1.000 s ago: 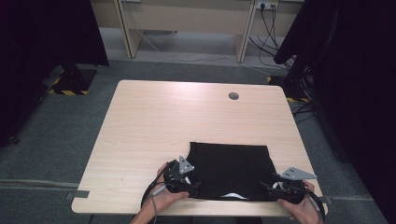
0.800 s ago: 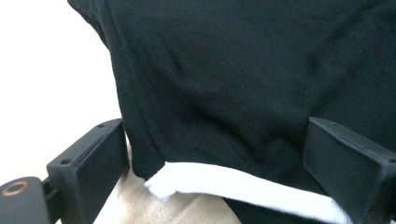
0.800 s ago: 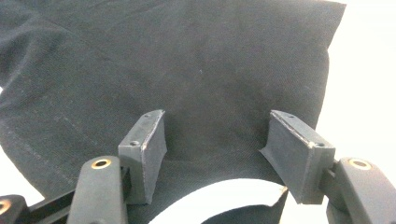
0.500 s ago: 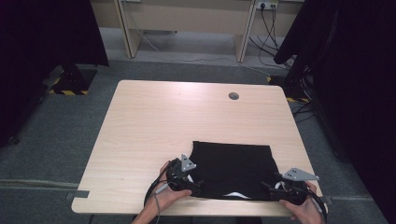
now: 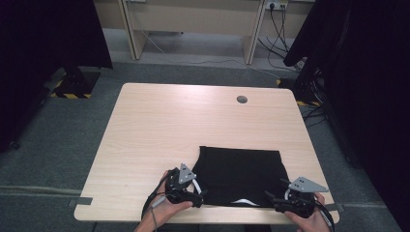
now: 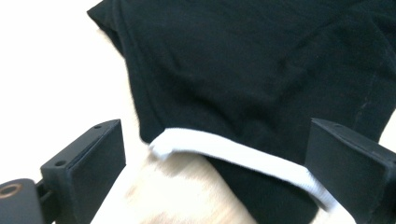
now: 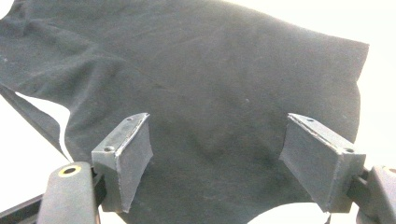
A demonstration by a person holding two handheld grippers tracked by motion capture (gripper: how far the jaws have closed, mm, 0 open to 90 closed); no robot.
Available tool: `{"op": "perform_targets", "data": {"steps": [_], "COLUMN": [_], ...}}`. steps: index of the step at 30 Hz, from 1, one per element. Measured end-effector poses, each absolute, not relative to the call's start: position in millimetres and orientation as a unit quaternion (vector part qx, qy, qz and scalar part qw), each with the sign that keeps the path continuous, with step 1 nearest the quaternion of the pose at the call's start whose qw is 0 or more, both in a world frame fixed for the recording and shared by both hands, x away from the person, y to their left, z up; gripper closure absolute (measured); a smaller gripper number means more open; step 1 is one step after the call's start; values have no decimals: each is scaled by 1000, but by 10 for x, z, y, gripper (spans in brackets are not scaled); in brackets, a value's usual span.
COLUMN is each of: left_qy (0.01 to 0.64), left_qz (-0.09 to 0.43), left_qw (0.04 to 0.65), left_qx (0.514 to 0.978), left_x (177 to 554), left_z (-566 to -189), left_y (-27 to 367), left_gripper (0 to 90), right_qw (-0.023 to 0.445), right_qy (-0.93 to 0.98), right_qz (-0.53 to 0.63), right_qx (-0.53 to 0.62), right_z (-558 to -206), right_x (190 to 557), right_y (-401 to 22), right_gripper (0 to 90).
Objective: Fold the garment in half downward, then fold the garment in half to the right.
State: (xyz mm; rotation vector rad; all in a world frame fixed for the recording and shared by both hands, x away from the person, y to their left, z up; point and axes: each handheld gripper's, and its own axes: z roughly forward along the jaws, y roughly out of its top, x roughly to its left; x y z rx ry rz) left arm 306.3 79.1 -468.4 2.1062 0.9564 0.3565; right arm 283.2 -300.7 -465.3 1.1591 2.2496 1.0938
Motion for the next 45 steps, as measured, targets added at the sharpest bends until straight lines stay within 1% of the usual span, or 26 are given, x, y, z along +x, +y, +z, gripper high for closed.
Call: {"op": "perform_targets", "data": {"steps": [8, 10, 15, 28, 36, 45], "left_qy": [379, 381, 385, 402, 395, 396], "left_qz": [142, 140, 137, 149, 167, 167], "left_qw": [390, 389, 389, 376, 372, 372], "left_qx": [827, 827, 825, 822, 823, 822], "left_x": [2982, 2964, 2915, 2804, 2740, 2742], "left_z": [-4698, -4710, -4741, -4851, -4880, -4883], "left_y": [920, 950, 1040, 1259, 1295, 1294], "left_gripper": [45, 44, 43, 36, 30, 17], "right_qw": [187, 185, 183, 178, 180, 179], "right_qy": [797, 797, 795, 787, 788, 787], "right_qz": [400, 400, 406, 419, 418, 417], "right_qx": [412, 412, 412, 417, 415, 418], "right_z": [-4635, -4650, -4663, -4689, -4684, -4685], "right_x": [2749, 2737, 2714, 2626, 2611, 2618], "right_y": [-2948, -2936, -2924, -2930, -2922, -2941], "right_gripper": [220, 202, 193, 171, 171, 171]}}
